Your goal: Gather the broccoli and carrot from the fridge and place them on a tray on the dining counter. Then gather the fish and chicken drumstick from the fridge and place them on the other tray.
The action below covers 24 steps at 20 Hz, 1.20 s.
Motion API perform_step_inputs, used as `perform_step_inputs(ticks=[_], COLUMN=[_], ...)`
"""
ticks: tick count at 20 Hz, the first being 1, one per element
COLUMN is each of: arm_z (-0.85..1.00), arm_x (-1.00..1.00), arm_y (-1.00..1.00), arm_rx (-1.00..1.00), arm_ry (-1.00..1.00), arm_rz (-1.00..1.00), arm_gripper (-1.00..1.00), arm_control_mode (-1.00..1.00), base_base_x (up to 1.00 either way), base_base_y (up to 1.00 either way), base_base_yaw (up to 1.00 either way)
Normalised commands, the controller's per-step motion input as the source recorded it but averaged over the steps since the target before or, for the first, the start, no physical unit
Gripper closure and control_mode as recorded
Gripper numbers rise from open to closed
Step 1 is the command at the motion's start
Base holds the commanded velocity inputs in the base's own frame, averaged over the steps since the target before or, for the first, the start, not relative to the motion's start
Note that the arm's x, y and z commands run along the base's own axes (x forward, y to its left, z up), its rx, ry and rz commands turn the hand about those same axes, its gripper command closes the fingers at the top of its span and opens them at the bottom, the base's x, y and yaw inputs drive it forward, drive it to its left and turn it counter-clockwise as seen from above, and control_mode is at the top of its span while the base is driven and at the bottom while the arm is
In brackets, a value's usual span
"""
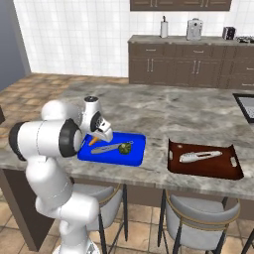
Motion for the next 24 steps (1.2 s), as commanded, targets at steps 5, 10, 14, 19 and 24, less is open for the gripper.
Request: perform_step_inputs(ticks=[5, 10, 14, 19, 24], arm_z=[-0.31, -0.3, -0.28, -0.28, -0.23], arm_x=[0.28, 0.26, 0.28, 0.28, 0.22], arm_y=[0.01, 0.0, 0.0, 0.0, 0.03], arm_rx=[0.0, 0.0, 0.0, 0.0, 0.0], arm_ry=[0.06, 0.06, 0.06, 0.06, 0.07], arm_rz=[0.0, 0.01, 0.01, 0.01, 0.0], arm_gripper=[1.0, 1.0, 1.0, 1.0, -1.0], arm_control_mode=[-1.0, -1.0, -1.0, -1.0, -1.0], base_base_x=[0.0, 0.0, 0.0, 0.0, 0.0], base_base_y=[0.0, 0.0, 0.0, 0.0, 0.0], base_base_yaw=[0.0, 0.0, 0.0, 0.0, 0.0])
